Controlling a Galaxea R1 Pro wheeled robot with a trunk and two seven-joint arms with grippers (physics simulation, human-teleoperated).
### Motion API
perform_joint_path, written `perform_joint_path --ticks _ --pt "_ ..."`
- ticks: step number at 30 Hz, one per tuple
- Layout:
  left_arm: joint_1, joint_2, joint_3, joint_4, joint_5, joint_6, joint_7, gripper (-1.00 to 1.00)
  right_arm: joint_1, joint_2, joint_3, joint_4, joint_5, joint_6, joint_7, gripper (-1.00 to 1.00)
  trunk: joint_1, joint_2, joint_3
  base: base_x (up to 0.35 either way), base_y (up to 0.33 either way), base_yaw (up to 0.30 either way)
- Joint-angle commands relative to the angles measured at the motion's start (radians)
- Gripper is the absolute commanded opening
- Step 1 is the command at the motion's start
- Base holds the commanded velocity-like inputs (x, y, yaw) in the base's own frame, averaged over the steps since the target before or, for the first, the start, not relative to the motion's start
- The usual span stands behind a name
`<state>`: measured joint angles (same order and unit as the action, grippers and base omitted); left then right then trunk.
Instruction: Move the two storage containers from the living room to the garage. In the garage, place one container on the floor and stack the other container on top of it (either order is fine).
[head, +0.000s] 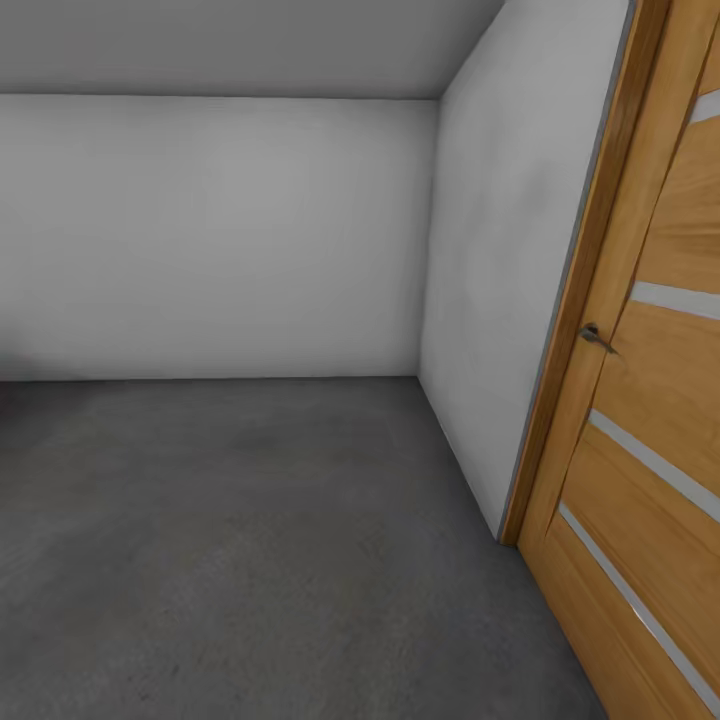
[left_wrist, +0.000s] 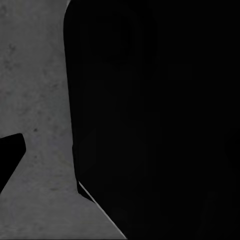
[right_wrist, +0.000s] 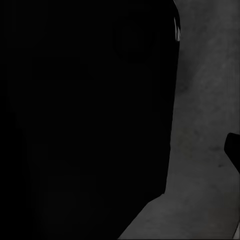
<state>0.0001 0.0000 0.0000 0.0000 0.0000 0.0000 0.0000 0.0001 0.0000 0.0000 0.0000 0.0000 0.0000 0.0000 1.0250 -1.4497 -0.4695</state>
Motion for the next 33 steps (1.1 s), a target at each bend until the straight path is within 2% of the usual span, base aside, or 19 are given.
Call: perform_joint_path --ticks 1,4,7,15,28,33 --pt "0.0 0.0 0.0 0.0 0.0 0.0 0.0 1.0 0.0 0.0 0.0 0.0 0.0 0.0 0.0 1.0 0.0 0.0 0.0 0.0 0.0 0.0" --pt "-0.002 -0.012 0.008 0.001 0.008 -0.003 -0.002 1.0 -0.002 -0.002 0.007 0.0 0.012 -0.002 0.001 1.0 0.0 0.0 0.0 0.0 0.0 0.0" --pt "-0.001 -0.011 0.008 -0.002 0.008 -0.005 -0.002 1.0 -0.002 -0.002 0.008 0.0 0.013 -0.002 0.001 1.0 0.0 0.0 0.0 0.0 0.0 0.0" --pt "0.001 -0.006 0.011 -0.036 0.011 -0.05 -0.001 1.0 -0.002 -0.001 0.04 0.0 0.037 -0.042 -0.01 1.0 0.0 0.0 0.0 0.0 0.0 0.0" --pt "0.001 -0.005 0.011 -0.037 0.013 -0.066 -0.001 1.0 -0.002 0.0 0.044 0.002 0.038 -0.098 -0.011 1.0 0.0 0.0 0.0 0.041 0.0 -0.006" --pt "0.001 -0.005 0.011 -0.037 0.015 -0.066 0.0 1.0 -0.002 0.001 0.043 0.002 0.038 -0.098 -0.012 1.0 0.0 0.0 0.0 0.001 0.0 -0.242"
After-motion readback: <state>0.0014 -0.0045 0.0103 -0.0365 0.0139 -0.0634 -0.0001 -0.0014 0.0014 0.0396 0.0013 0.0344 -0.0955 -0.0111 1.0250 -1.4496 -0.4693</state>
